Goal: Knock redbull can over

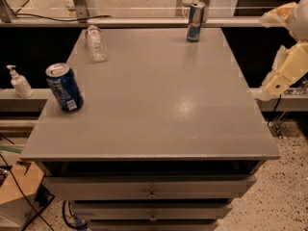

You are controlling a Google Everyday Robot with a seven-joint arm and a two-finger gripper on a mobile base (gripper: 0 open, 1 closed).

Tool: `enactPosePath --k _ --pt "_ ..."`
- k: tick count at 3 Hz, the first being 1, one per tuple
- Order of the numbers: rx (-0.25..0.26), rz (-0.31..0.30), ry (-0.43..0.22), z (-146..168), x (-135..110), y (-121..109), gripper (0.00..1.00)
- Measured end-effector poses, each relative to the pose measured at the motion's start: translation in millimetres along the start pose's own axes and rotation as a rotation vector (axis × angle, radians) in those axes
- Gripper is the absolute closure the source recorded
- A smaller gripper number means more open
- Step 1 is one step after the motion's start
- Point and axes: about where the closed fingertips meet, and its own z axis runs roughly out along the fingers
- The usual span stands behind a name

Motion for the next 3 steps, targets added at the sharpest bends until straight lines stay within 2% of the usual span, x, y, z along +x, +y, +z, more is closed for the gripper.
enactPosePath --k 1,2,3 --pt "-0.011 0.160 -0.120 30 10 -10 0.00" --pt "0.030 0.319 -0.294 61 9 -43 0.00" --pt "0.083 0.438 -0.425 85 11 -82 0.00"
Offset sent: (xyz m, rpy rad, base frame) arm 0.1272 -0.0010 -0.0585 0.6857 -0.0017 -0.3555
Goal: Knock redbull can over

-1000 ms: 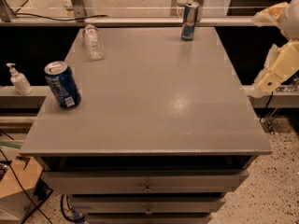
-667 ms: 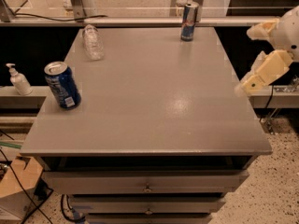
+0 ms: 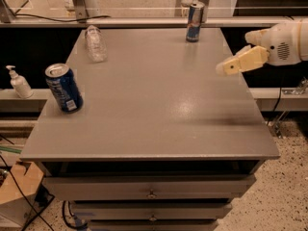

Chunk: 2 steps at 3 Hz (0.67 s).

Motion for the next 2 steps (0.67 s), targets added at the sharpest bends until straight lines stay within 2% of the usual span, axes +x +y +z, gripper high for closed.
enactPosePath --k 1,2 --pt "0.054 0.070 -0.081 24.8 -3.5 -40.0 0.00" --pt "0.065 0.075 -0.089 27.8 -3.2 -45.5 0.00"
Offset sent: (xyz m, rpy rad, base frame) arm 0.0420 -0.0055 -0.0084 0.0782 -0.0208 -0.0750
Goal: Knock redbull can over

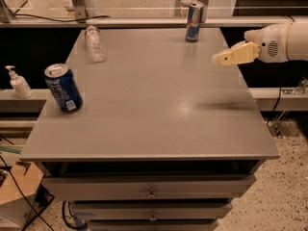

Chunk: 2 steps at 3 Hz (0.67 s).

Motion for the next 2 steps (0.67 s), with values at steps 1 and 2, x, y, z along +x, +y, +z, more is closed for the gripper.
enactPosePath --k 1,2 --pt "0.000 0.042 -0.009 4 5 2 0.00" --pt "0.004 0.068 -0.048 29 3 1 0.00"
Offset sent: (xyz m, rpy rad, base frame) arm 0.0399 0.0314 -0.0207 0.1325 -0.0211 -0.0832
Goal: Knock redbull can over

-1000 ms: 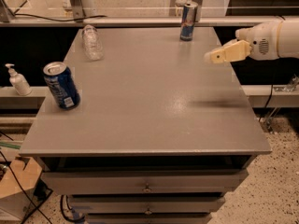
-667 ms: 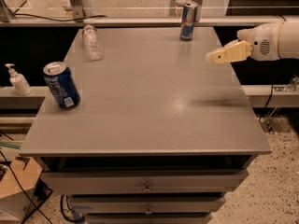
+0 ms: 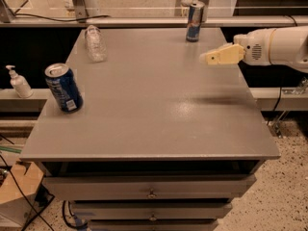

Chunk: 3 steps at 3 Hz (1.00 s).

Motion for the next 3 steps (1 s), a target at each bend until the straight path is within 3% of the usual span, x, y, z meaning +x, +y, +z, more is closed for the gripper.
enactPosePath --k 3 --pt "0.125 -0.094 -0.014 68 -12 -49 0.00"
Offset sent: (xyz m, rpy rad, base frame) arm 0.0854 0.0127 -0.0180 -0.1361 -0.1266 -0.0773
